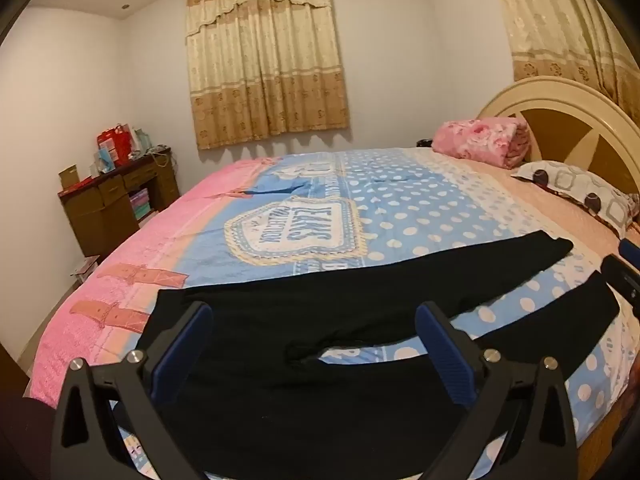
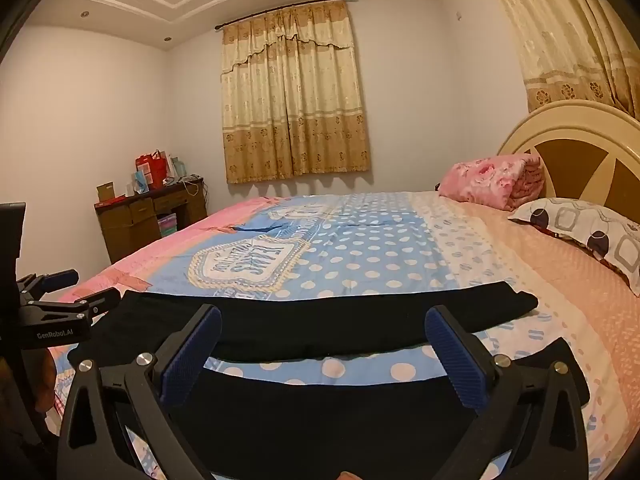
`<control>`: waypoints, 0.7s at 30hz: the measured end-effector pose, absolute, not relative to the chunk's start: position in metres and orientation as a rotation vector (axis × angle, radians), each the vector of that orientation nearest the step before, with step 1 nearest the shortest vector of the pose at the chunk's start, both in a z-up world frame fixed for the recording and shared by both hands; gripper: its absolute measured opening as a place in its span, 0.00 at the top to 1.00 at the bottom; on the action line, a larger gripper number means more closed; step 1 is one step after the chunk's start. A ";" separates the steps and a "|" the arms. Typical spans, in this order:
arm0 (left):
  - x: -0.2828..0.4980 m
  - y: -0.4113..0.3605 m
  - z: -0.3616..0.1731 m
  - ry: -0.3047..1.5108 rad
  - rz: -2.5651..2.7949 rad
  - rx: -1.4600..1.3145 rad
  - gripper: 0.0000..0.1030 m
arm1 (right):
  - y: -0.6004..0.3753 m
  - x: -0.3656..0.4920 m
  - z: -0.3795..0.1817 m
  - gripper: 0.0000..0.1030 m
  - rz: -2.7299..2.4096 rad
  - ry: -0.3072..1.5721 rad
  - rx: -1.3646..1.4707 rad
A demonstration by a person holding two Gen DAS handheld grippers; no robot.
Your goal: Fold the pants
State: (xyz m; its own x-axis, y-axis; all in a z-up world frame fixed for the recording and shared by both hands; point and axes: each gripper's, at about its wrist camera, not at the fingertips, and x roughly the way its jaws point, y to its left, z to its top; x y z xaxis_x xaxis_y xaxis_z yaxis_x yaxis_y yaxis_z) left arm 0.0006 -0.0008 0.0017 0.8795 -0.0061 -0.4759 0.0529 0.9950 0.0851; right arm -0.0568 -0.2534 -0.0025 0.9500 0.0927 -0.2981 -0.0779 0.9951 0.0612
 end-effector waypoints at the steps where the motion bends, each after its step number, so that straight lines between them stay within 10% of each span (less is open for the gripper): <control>1: 0.001 0.000 0.003 0.492 -0.025 0.097 0.00 | -0.252 -0.056 -0.002 0.01 0.087 0.304 0.046; 21: 0.002 0.002 0.000 0.476 -0.010 0.099 0.00 | -0.248 -0.060 -0.009 0.01 0.096 0.312 0.071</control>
